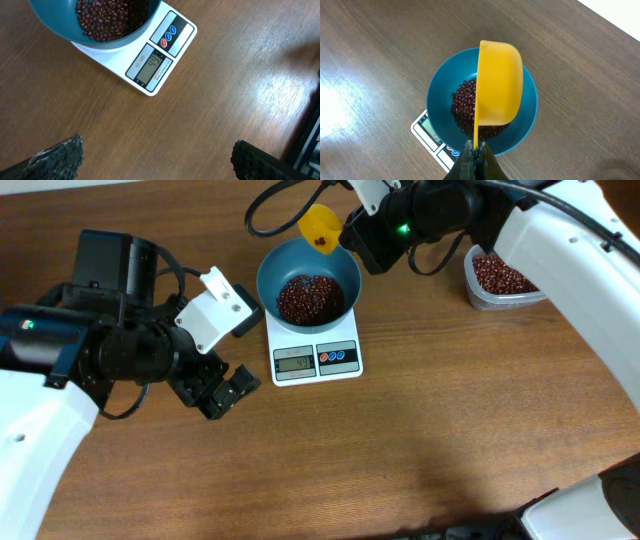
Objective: Scoop item into bowl and weigh 50g on scale
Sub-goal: 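Tilt the scoop to add beans into the bowl until 50 g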
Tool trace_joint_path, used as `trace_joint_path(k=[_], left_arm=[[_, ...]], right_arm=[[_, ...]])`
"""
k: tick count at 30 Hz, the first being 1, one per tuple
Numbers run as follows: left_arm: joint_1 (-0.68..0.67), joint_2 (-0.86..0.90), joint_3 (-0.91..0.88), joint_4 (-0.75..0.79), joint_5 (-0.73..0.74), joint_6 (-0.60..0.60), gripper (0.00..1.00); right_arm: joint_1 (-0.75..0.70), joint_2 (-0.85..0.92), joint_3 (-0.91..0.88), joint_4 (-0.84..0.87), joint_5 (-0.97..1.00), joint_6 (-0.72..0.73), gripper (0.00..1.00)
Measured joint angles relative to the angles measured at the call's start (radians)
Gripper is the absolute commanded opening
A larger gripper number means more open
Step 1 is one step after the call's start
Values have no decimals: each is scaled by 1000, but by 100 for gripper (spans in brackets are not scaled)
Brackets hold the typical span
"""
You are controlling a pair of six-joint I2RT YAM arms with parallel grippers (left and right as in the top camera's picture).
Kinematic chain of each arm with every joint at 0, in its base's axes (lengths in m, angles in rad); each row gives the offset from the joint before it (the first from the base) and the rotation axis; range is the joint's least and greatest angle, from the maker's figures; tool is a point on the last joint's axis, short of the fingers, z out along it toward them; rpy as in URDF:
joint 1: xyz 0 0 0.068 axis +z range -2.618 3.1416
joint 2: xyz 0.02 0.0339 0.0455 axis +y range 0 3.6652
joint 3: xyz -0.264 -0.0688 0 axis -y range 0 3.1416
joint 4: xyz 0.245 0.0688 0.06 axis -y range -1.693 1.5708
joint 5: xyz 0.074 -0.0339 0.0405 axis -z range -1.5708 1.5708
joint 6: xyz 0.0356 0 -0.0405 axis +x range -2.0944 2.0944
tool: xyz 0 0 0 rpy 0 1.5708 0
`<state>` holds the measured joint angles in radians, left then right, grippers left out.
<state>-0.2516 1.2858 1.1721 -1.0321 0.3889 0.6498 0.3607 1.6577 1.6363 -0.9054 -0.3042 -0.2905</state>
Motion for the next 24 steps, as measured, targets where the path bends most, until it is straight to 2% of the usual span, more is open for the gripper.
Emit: trace_joint_path(k=[24], left_arm=[[0,0,0,0,0,0,99]], right_arm=[[-1,0,0,19,0,-28,4]])
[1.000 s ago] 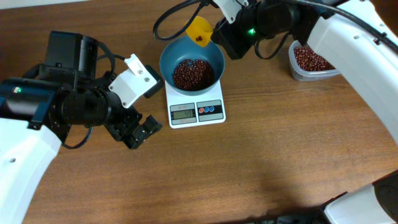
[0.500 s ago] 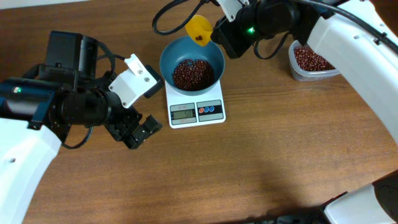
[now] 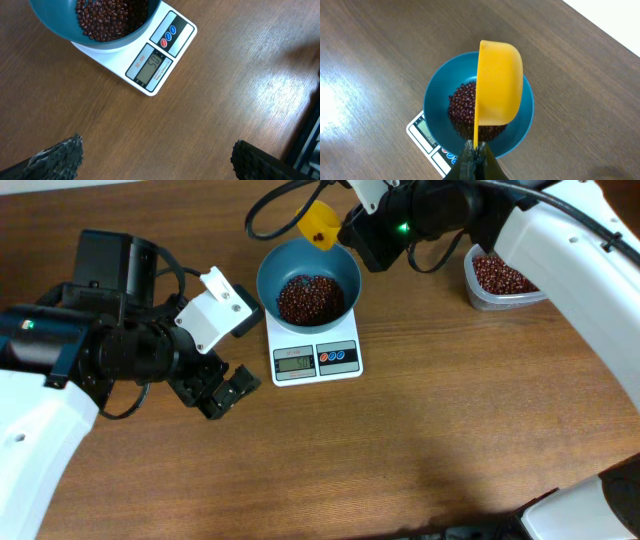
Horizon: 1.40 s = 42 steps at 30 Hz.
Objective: Scoop item into bowl and weigh 50g on scale
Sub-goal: 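Tilt the scoop to add beans into the bowl until 50 g, then carry the empty scoop right and lower it to the table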
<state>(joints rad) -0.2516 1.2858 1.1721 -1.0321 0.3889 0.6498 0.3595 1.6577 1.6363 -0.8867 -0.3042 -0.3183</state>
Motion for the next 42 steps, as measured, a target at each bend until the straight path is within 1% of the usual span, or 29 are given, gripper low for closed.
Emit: trace_joint_path(k=[5,11,18,22,25,27,29,31,32,34,37,42], left_arm=[[0,0,0,0,0,0,99],[0,0,0,0,0,0,99],[0,0,0,0,0,0,99],[0,0,0,0,0,0,99],[0,0,0,0,0,0,99],[0,0,0,0,0,0,99],[0,0,0,0,0,0,99],[0,0,0,1,0,0,99],[0,0,0,0,0,0,99],[0,0,0,-1,0,0,99],[0,0,0,0,0,0,99],[0,0,0,0,0,0,99]], right_arm=[[-53,0,0,9,-57,12,4],[-52,0,0,9,-72,23,4],[-65,0,0,9,-101,109,4],[-183,0,0,9,-283,171,4],[-298,0,0,9,-463,213,4],[-398,0,0,-24,-524,216,4],[-484,0,0,-45,-529,216,4],[-582,1,3,-141,-407,190,4],[-613,2,6,-195,-309,158,4],[-642,2,6,-226,-158,133,4],[-651,2,0,-243,76,119,4],[-631,18,-36,-243,288,50,4]])
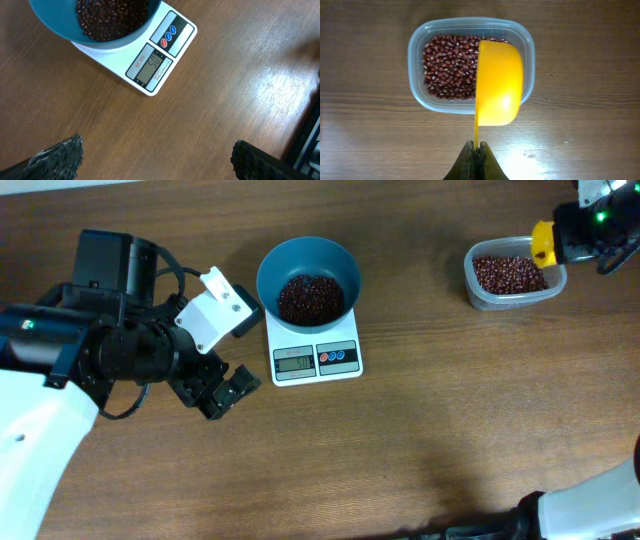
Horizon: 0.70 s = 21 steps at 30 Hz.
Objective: Scoop item into bowl and weigh 50g on scale
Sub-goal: 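Carry the empty scoop right and lower it to the table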
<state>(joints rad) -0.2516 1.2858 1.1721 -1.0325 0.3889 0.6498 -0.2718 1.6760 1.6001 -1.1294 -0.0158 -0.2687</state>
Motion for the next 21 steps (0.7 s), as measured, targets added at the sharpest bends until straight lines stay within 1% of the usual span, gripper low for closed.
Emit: trace_joint_path(k=[2,5,7,9,11,12,13,14,15,17,18,21], left_arm=[[0,0,0,0,0,0,99],[0,0,0,0,0,0,99],[0,0,0,0,0,0,99],[0,0,0,1,0,0,99],[0,0,0,0,0,0,99],[0,0,0,0,0,0,99],[-1,2,0,-2,0,0,99],[-3,2,0,-1,0,0,99],[-2,5,0,-3,0,0,99],[-3,5,0,0,0,0,99],[-2,5,0,-2,0,0,99],[-2,5,0,0,0,0,99]], right_arm=[[68,2,-2,22,132,-5,4],[114,2,-2,31,184,0,4],[116,2,-2,34,195,47,4],[105,-5,36,14,195,159,4],[26,-75,145,-48,182,298,4],[-142,-239,206,-124,7,389,4],[-233,-293,206,-153,-97,409,4],[-307,-321,188,-284,-212,416,4],[-349,-343,146,-340,-262,423,4],[-362,-378,26,-315,-362,426,4],[-361,-404,-72,-241,-427,426,4],[-361,-477,-307,-97,-567,426,4]])
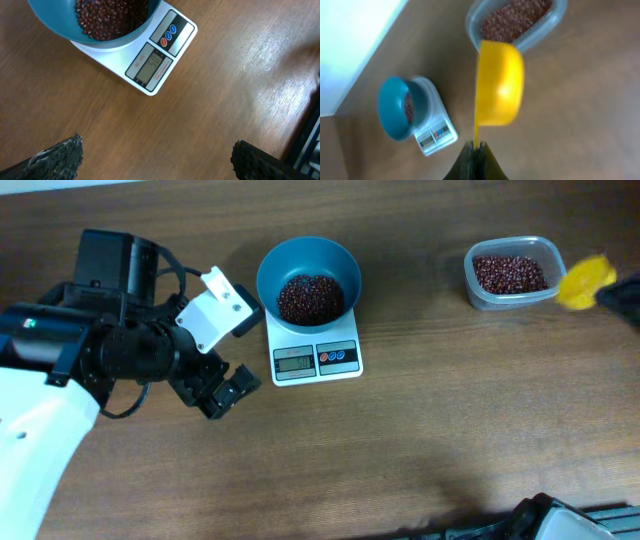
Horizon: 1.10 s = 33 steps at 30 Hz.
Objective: Scoop item into bowl and weigh 50g on scale
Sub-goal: 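Carry the empty scoop right and lower it to the table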
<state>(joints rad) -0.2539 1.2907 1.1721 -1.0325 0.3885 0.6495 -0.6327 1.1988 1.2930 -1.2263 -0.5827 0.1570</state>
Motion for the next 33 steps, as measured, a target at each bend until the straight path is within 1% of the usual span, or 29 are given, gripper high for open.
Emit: trace_joint_path(k=[1,2,4,6,9,13,16,17,18,20,22,23,24,26,27,33], left_arm=[[0,0,0,1,0,0,99],[0,0,0,1,0,0,99],[0,0,0,2,0,0,99],[0,0,0,0,1,0,99],[0,0,0,1,0,-3,99],[0,0,0,0,0,-3,99],[0,0,0,0,0,-3,99],[0,0,0,0,0,-3,99],[0,0,0,0,0,-3,99],[0,0,0,0,0,-3,99],[0,0,0,0,0,-3,99],[0,0,0,0,0,-3,99],[0,0,0,0,0,-3,99],[0,0,0,0,0,-3,99],[0,0,0,0,0,-3,99],[0,0,0,0,0,-3,99]], right_arm=[[0,-29,-120,58,-74,-1,4],[0,-38,-199,86,-128,-3,4],[3,-37,-386,246,-239,-5,4],[20,-40,-521,392,-277,-7,4],[32,-40,-663,544,-299,-7,4],[32,-42,-828,798,-309,-4,4],[32,-42,-919,909,-309,6,4],[32,-42,-935,932,-309,18,5],[32,-42,-944,949,-309,29,36],[32,-42,-944,963,-310,42,39],[32,-42,-944,967,-309,50,55],[32,-42,-945,968,-305,51,59],[32,-42,-945,969,-296,51,72],[32,-42,-945,969,-270,48,86],[32,-42,-946,968,-255,55,99],[32,-42,-946,969,-173,67,99]])
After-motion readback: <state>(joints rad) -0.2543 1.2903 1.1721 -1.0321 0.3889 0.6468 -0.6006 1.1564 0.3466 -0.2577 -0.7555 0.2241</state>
